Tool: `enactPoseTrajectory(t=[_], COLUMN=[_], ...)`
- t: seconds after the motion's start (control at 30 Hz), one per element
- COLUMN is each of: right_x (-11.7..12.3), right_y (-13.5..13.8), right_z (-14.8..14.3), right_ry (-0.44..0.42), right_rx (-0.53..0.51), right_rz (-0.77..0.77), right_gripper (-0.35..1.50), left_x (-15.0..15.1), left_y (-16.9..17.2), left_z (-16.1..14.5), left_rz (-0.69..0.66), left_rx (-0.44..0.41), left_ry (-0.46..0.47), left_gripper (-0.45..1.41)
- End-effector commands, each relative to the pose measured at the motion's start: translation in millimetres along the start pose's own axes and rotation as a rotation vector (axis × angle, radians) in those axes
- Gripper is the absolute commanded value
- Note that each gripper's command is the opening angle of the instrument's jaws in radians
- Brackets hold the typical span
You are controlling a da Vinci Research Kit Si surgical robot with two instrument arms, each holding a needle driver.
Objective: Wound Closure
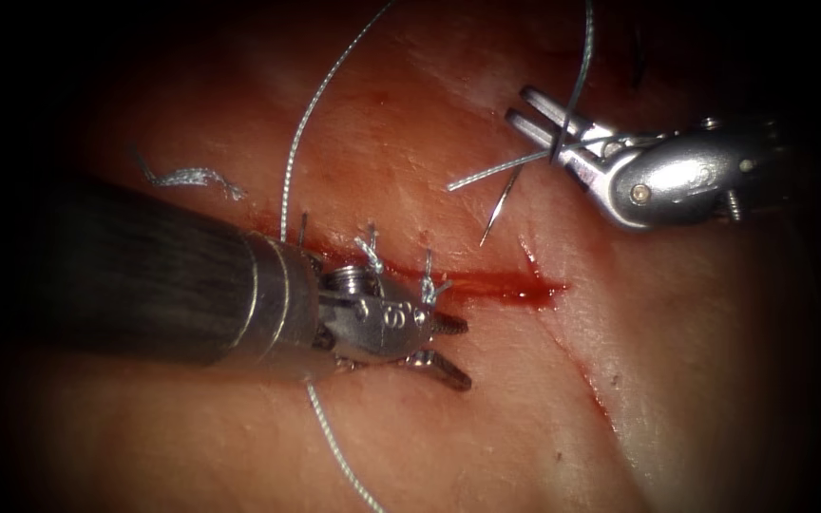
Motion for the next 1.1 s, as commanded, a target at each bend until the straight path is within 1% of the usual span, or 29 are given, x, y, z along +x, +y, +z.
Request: enactPoseTrajectory(t=[0.03,0.3,0.5,0.6,0.7,0.8,0.83,0.87,0.9,1.0,1.1], right_x=[-0.3,-0.6,-1.1,-0.8,0.3,2.8,4.7,4.7,6.0,6.4,6.3], right_y=[-0.3,-0.4,-1.3,-1.7,-2.1,-2.1,-2.3,-2.3,-2.5,-2.8,-2.9], right_z=[0.8,0.9,0.8,0.6,0.2,-0.2,-0.2,-0.2,-0.3,-0.6,-1.6], right_ry=[0.011,0.011,0.004,0.011,0.014,0.044,0.064,0.064,0.077,0.102,0.113], right_rx=[-0.002,-0.005,0.003,0.008,0.007,0.003,0.014,0.014,0.021,0.034,0.039], right_rz=[-0.005,-0.054,-0.094,-0.124,-0.145,-0.201,-0.226,-0.226,-0.249,-0.277,-0.290], right_gripper=[-0.35,-0.35,-0.35,-0.35,-0.35,-0.35,-0.35,-0.35,-0.35,-0.35,-0.35], left_x=[0.1,-0.1,-0.2,-0.4,-0.5,-0.7,-0.7,-0.7,-0.7,-0.7,-0.8], left_y=[-0.1,-0.1,-0.2,-0.4,-0.5,-0.6,-0.7,-0.7,-0.8,-0.7,-0.7], left_z=[0.8,0.7,0.6,0.4,0.3,0.2,0.2,0.2,0.2,0.2,0.1], left_rz=[-0.001,0.000,0.003,-0.001,-0.004,-0.002,-0.001,-0.001,-0.007,-0.007,-0.007], left_rx=[0.000,-0.004,-0.006,-0.008,-0.010,-0.011,-0.011,-0.011,-0.012,-0.011,-0.012], left_ry=[0.001,0.000,0.000,-0.003,-0.004,-0.004,-0.007,-0.007,-0.007,-0.007,-0.007], left_gripper=[0.14,0.12,0.10,0.10,0.10,0.09,0.09,0.09,0.09,0.09,0.09])
